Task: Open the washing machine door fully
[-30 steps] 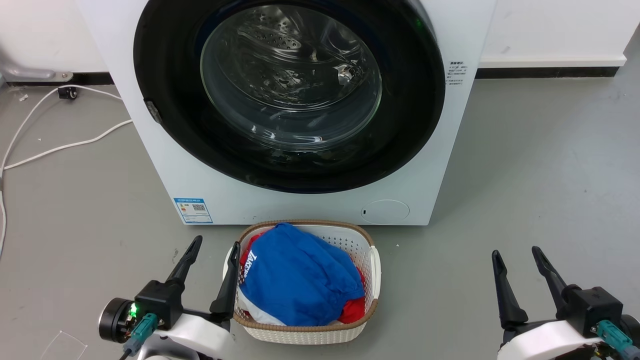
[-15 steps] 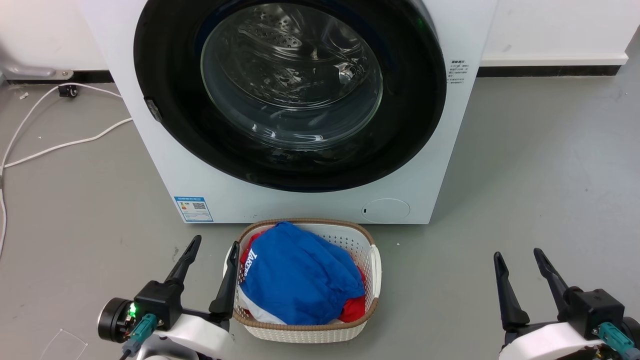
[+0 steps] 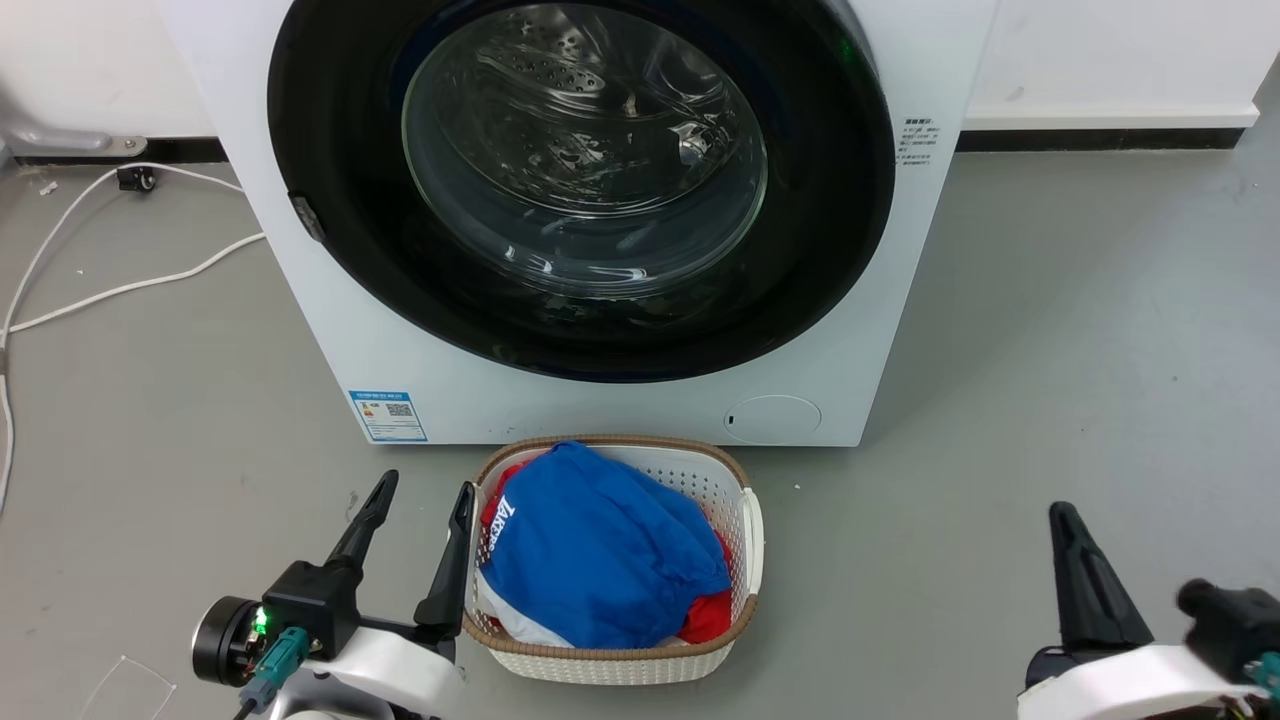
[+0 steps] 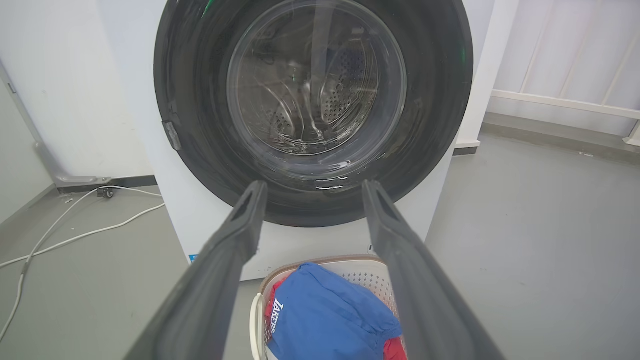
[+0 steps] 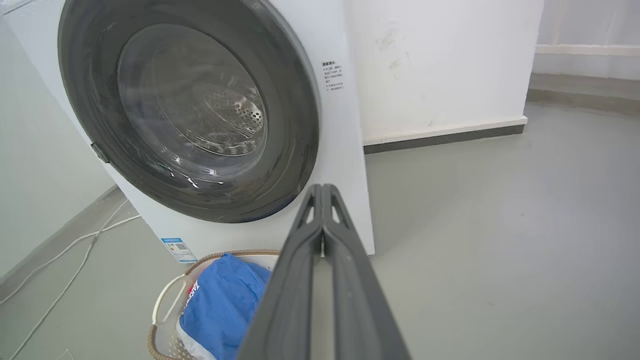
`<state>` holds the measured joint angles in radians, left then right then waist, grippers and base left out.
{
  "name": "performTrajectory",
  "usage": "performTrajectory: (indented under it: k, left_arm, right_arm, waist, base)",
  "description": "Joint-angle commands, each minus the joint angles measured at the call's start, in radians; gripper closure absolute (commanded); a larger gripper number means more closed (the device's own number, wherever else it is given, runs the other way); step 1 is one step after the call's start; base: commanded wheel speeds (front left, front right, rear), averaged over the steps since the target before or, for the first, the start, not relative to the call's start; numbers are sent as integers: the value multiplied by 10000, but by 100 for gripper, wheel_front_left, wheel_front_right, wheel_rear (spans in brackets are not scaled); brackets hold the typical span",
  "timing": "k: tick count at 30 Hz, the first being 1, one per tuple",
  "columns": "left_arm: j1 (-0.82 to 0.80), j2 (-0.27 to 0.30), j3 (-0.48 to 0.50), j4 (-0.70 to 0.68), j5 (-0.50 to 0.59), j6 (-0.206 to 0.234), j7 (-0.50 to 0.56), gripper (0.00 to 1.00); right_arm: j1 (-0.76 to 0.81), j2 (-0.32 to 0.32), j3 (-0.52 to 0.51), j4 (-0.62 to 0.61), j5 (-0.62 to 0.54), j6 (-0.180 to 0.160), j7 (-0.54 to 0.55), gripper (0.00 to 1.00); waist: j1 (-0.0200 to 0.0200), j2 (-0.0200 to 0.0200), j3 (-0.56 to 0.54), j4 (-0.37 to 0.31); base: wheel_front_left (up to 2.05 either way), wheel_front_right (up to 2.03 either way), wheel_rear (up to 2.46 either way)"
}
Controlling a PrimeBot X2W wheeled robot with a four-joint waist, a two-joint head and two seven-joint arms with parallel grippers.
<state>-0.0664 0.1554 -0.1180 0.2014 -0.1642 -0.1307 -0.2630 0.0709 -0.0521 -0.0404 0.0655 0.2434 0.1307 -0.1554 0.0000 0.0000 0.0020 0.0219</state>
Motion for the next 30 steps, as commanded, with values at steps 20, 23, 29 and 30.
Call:
performTrajectory:
  k: [20,23,29,30]
  left_arm:
    - [-425,-203,249,-390,-189,0,-24,0]
    - [-658,-199,236,-495,-239,1,-24,0]
    - [-1196,-240,49,-756,-396,1,-24,0]
    - [-1291,-215,35,-800,-397,0,-24,0]
  right_arm:
    - [-3061,-432,-1091,1955,13385,2,1992,100]
    - [-4097,-856,-1224,2580,13839,2,2502,100]
    - [-6340,-1929,-1083,4248,14561,2,3554,100]
    - [-6733,-2095,-988,4540,14614,1,3690,100]
  waist:
    - [0,0,818,-214]
    - [0,0,1127,-141]
    - [0,0,1939,155]
    - [0,0,2082,205]
  base:
    - [0,0,0]
    - [0,0,0]
    - [0,0,0]
    - [0,0,0]
